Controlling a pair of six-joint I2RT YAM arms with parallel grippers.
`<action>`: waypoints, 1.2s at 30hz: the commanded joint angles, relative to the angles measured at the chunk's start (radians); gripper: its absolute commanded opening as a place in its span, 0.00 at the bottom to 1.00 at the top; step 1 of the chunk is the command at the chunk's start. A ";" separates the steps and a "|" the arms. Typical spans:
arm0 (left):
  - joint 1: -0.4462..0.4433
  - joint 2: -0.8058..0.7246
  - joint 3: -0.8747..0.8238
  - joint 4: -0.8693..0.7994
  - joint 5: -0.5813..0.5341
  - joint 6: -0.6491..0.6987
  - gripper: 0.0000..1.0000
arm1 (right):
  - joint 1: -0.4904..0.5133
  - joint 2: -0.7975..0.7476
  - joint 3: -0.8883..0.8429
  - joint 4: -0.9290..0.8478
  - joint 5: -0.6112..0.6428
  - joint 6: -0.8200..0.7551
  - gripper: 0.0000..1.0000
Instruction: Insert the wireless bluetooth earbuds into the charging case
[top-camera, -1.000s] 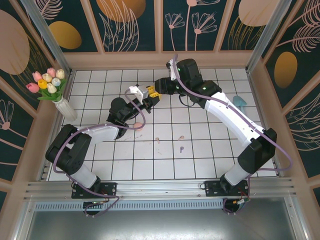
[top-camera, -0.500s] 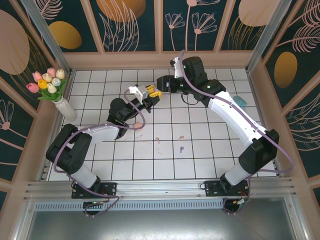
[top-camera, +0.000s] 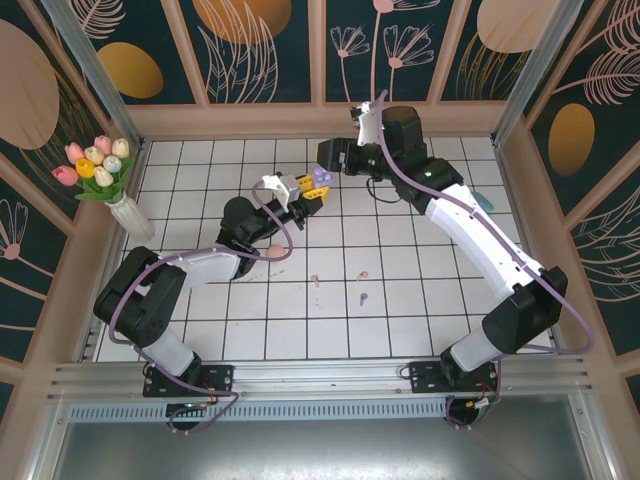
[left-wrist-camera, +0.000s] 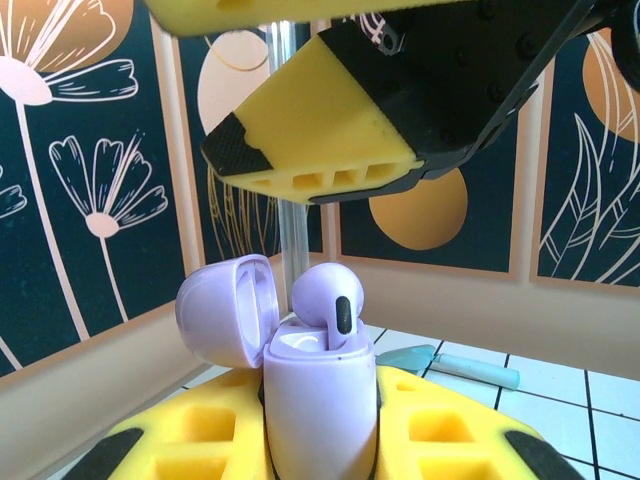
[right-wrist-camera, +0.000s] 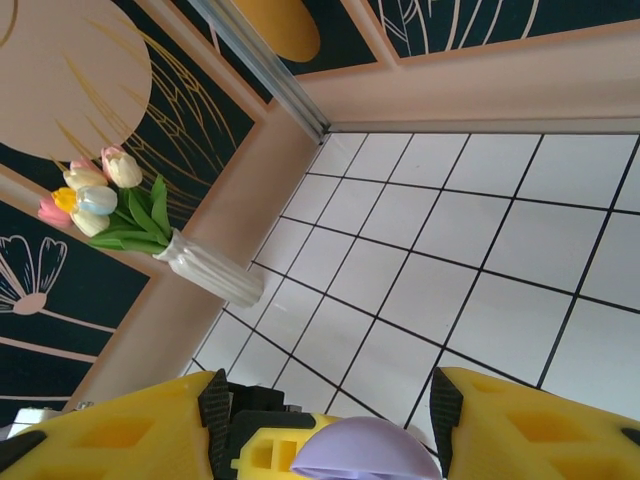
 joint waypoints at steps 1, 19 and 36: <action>-0.004 0.004 -0.007 0.033 -0.018 0.001 0.00 | -0.003 -0.065 -0.018 0.020 0.052 0.049 0.57; -0.003 0.047 -0.067 0.252 -0.126 0.032 0.00 | 0.065 -0.151 -0.204 0.124 0.192 0.401 0.56; -0.003 0.045 -0.074 0.256 -0.100 0.023 0.00 | 0.145 -0.034 -0.092 0.115 0.209 0.365 0.56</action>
